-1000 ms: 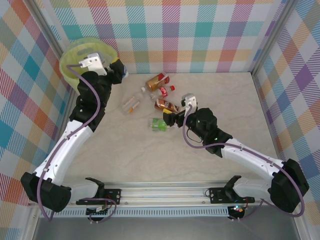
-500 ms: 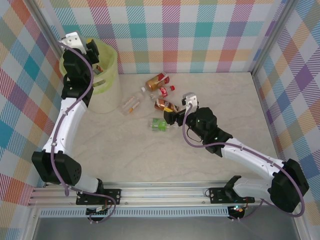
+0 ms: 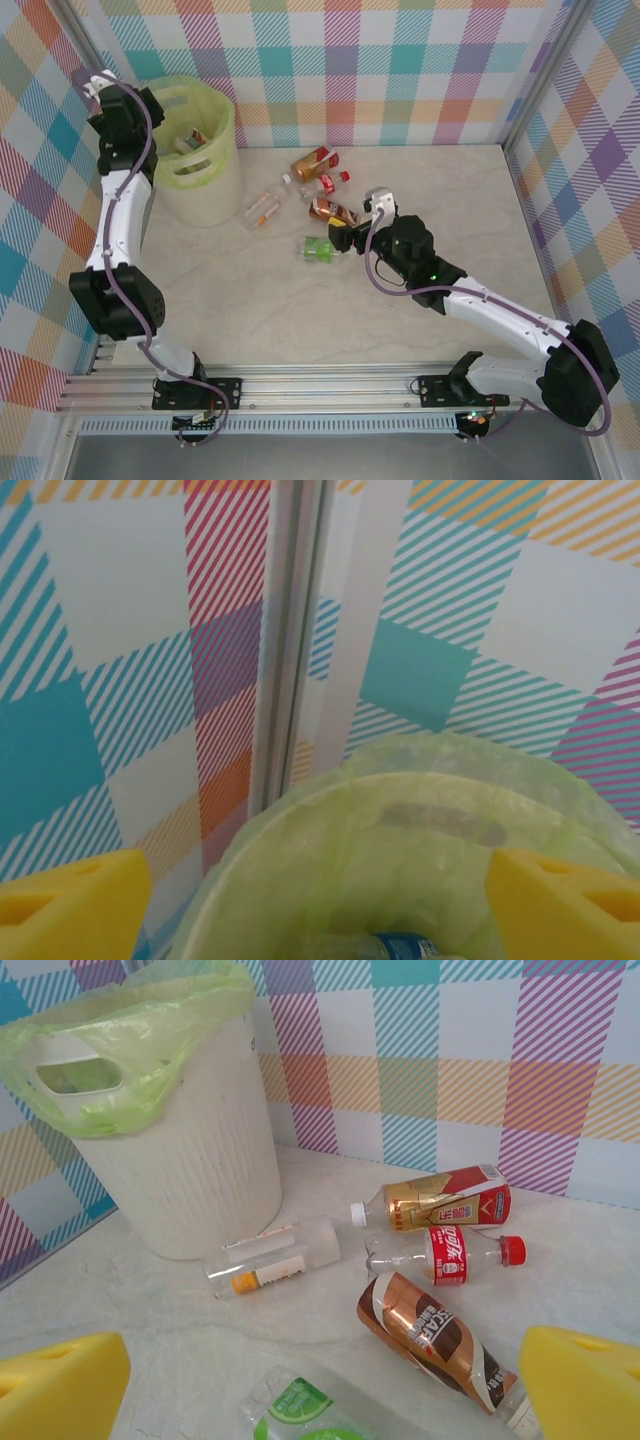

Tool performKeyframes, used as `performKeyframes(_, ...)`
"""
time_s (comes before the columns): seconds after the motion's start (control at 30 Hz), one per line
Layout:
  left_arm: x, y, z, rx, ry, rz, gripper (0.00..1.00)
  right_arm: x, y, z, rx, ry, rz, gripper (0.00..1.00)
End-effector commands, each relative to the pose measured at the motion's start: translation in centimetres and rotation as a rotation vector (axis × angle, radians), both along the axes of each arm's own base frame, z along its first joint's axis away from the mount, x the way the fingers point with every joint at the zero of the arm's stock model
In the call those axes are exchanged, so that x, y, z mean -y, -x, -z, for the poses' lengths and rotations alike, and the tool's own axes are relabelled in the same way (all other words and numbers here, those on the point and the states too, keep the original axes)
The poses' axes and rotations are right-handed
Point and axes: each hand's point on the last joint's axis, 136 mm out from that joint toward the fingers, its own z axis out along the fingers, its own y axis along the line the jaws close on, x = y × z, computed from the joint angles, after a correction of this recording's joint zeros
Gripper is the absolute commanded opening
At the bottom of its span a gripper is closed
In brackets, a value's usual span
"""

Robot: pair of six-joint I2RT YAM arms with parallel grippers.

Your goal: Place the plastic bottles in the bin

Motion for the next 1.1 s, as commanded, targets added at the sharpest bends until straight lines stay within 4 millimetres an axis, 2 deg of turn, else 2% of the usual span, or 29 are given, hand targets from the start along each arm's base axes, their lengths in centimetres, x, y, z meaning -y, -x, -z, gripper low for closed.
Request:
performKeyframes(0.0, 0.2, 0.6, 0.7, -0.134, 0.045, 0.004, 0.93, 0.6, 0.0, -1.1, 0.009, -0.022, 0.023, 1.00)
performKeyframes(0.13, 0.1, 1.1, -0.4, -0.131, 0.053, -0.008, 0.98, 0.5, -0.1, -0.9, 0.000, -0.021, 0.025, 1.00)
performKeyframes(0.3, 2.2, 1.4, -1.3, -0.118, 0.083, 0.104, 1.00, 0.6, -0.3, -0.7, -0.005, -0.015, 0.037, 1.00)
performKeyframes(0.5, 5.1, 2.7, -2.0, -0.106, 0.101, 0.206, 1.00, 0.5, -0.6, -0.2, -0.017, -0.008, 0.045, 1.00)
performKeyframes(0.73, 11.1, 4.3, -4.7, -0.030, 0.084, 0.401, 1.00, 0.4, -1.2, -0.3, -0.020, -0.024, 0.068, 1.00)
performKeyframes(0.87, 15.9, 5.3, -6.0, -0.005, 0.077, 0.544, 1.00, 0.5, -1.4, -0.3, -0.015, -0.022, 0.082, 0.99)
performKeyframes(1.07, 24.1, 6.5, -5.3, -0.044, -0.036, 0.743, 1.00, 0.5, -1.5, -0.3, -0.023, -0.039, 0.087, 1.00)
